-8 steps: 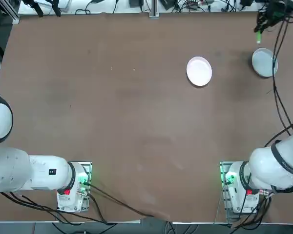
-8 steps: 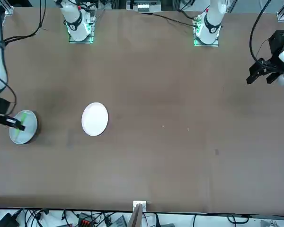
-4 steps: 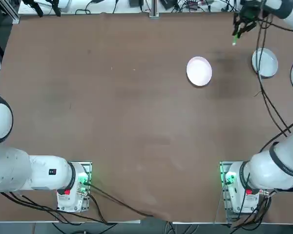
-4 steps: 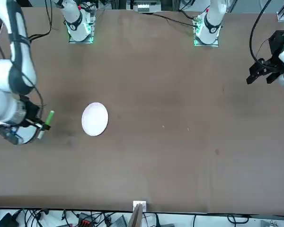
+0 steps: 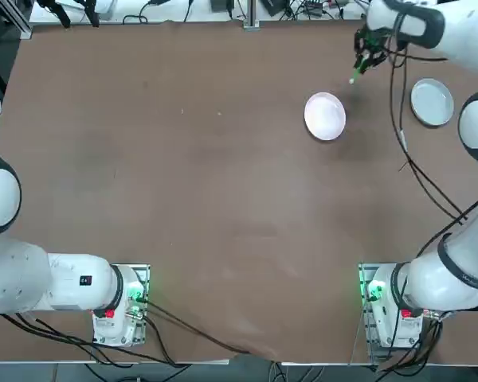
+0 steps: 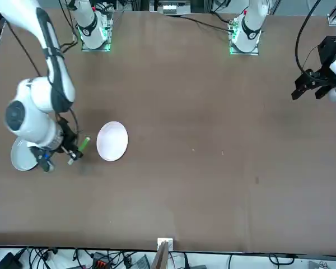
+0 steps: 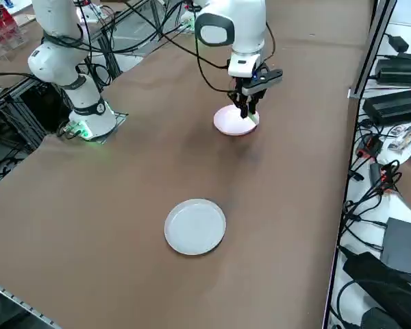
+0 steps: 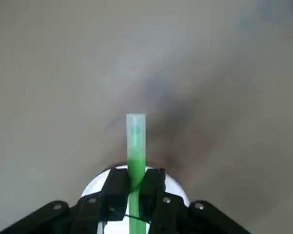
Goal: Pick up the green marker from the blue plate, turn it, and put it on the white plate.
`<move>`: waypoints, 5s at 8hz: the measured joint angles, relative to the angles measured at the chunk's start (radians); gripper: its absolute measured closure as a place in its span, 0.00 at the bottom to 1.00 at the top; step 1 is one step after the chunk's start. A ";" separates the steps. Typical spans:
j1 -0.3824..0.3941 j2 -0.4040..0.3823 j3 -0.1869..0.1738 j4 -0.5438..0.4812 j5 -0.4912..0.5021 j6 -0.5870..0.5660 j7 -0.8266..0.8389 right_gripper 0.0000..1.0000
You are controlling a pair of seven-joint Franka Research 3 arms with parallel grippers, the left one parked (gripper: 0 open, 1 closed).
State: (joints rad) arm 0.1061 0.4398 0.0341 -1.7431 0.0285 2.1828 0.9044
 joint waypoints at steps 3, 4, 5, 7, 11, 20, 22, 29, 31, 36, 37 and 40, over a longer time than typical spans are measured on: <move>0.070 0.056 0.000 -0.002 0.000 0.036 0.274 0.84; 0.090 0.075 0.000 -0.002 0.000 0.053 0.359 0.84; 0.109 0.093 0.000 -0.002 0.000 0.068 0.442 0.84; 0.134 0.114 -0.001 -0.002 0.000 0.072 0.579 0.84; 0.160 0.148 -0.001 -0.003 0.000 0.070 0.799 0.84; 0.179 0.159 -0.001 -0.072 -0.016 0.068 0.834 0.50; 0.180 0.150 -0.003 -0.071 -0.029 0.066 0.809 0.15; 0.054 -0.075 -0.037 0.012 -0.040 -0.117 0.162 0.00; -0.023 -0.119 -0.041 0.047 -0.047 -0.190 -0.093 0.00; -0.115 -0.297 -0.043 0.073 -0.053 -0.372 -0.610 0.00; -0.116 -0.339 -0.046 0.075 -0.057 -0.407 -0.669 0.00; -0.117 -0.444 -0.077 0.073 -0.057 -0.502 -0.796 0.00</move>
State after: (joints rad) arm -0.0109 -0.0038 -0.0425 -1.6701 -0.0285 1.6805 0.1083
